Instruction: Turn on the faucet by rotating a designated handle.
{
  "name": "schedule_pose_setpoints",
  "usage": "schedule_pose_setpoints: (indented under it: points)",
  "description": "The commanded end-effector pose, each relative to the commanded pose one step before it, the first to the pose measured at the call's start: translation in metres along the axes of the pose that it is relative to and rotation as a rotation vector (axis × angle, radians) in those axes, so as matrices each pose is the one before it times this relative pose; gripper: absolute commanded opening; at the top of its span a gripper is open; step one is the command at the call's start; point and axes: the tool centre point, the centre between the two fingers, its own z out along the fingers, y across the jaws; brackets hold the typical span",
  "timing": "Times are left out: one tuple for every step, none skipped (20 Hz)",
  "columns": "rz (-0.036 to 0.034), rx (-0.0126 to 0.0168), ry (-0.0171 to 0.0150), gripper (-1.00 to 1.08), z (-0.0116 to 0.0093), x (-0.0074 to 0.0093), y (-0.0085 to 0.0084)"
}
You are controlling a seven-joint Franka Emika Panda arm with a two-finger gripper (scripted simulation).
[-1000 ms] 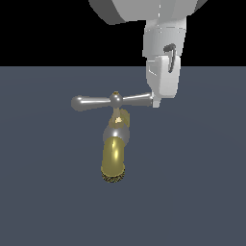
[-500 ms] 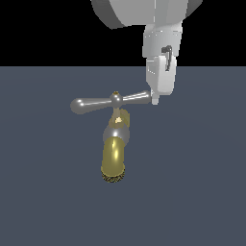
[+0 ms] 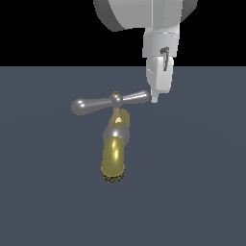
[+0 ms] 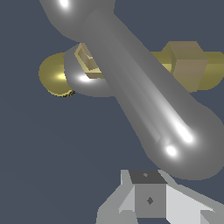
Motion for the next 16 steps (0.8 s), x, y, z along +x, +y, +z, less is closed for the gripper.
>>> schedule_pose_setpoints:
  points:
    - [-0.01879,-0.00461,0.00095,-1.00,-0.00038,0.01650,0.01037]
    - [-0.00050,-0.00044,-0.00019,-1.00,-0.00016,0.00259,0.00302]
    - [0.00000,0.00000,0.00000,-1.00,0.00008,0.00227,0.00308]
    - [0.00000,0.00000,0.00000,-1.00,0.00008,0.00226,0.00307]
    - [0.00000,0.00000,0.00000,-1.00,0.00008,0.00225,0.00306]
    - [-0.00069,-0.00062,-0.00031,-1.00,-0.00028,0.00268,0.00295]
    - [0.00000,0.00000,0.00000,-1.00,0.00008,0.00223,0.00304]
    - [0.00000,0.00000,0.00000,-1.00,0.00008,0.00221,0.00303]
    - [0.00000,0.00000,0.00000,-1.00,0.00008,0.00220,0.00301]
    - [0.00000,0.00000,0.00000,-1.00,0.00008,0.00219,0.00300]
    - [-0.00064,-0.00063,-0.00039,-1.00,-0.00030,0.00262,0.00288]
    - [0.00000,0.00000,0.00000,-1.00,0.00007,0.00216,0.00297]
    - [0.00000,0.00000,0.00000,-1.00,0.00007,0.00215,0.00296]
    - [0.00000,0.00000,0.00000,-1.00,0.00007,0.00214,0.00295]
    - [0.00000,0.00000,0.00000,-1.00,0.00007,0.00212,0.00293]
    - [-0.00040,-0.00045,-0.00034,-1.00,-0.00020,0.00241,0.00283]
